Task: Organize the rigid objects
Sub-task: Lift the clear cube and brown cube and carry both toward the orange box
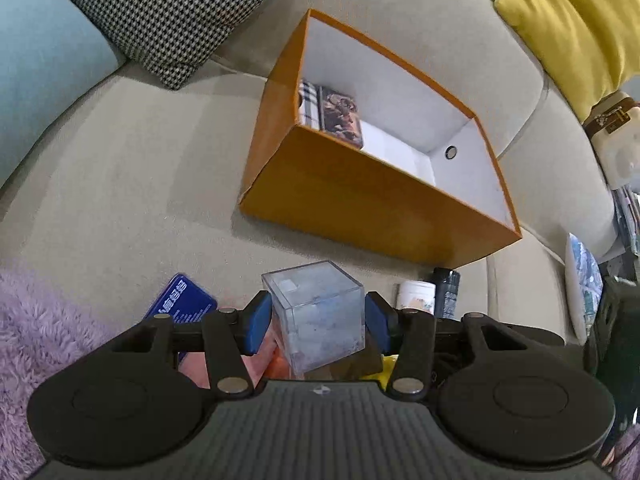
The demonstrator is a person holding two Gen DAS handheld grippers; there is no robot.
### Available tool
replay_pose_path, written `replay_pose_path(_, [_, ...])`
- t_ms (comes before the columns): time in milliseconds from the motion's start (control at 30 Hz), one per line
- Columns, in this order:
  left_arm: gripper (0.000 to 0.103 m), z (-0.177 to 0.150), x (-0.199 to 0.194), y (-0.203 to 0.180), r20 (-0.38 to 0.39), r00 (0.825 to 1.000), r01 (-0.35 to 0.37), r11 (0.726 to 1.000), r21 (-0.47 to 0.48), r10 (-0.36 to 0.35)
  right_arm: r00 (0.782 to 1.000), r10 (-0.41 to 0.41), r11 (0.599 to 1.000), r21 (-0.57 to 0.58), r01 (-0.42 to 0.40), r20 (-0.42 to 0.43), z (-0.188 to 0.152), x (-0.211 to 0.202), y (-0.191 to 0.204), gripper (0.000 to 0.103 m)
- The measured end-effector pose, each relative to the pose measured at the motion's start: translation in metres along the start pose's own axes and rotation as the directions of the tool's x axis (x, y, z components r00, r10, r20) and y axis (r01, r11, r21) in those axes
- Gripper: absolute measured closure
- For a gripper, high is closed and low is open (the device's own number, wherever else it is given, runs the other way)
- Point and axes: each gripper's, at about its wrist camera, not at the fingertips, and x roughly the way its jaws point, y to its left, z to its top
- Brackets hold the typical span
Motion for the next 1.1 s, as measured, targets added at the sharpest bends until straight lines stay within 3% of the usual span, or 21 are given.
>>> replay_pose_path(67, [0.045,0.000,0.000,-0.002,0.006,1.000,-0.019,1.000,0.005,0.019,1.000,0.020,1.000,0.023,-0.019,-0.021,0.003,0.002,-0.007,0.096])
replay_pose_path(133, [0.045,-0.001,0.000,0.000,0.010,1.000,-0.026,1.000,0.007,0.026,0.997,0.034,0.999,0.031,-0.032,-0.067,0.002,0.012,-0.007,0.068])
replay_pose_path(200, [0.045,-0.002,-0.001,0.004,0.010,1.000,-0.026,1.000,-0.002,0.026,0.996,0.030,0.999,0.016,-0.028,-0.087,-0.005,0.019,-0.002,0.050])
replay_pose_path(300, [0.045,-0.001,-0.003,0.008,0.020,0.999,-0.030,0.999,-0.012,0.030,0.993,0.009,1.000,-0.016,-0.011,-0.120,-0.012,0.032,0.005,0.039])
replay_pose_path(700, [0.045,0.002,0.001,0.023,0.018,1.000,-0.009,0.999,-0.033,0.010,0.985,0.030,0.999,0.028,-0.026,-0.170,0.003,0.066,-0.005,0.040])
replay_pose_path(1100, [0.045,0.005,0.000,0.013,0.006,1.000,0.020,1.000,-0.010,-0.019,0.988,0.025,1.000,0.021,-0.022,-0.155,0.007,0.046,-0.001,0.043])
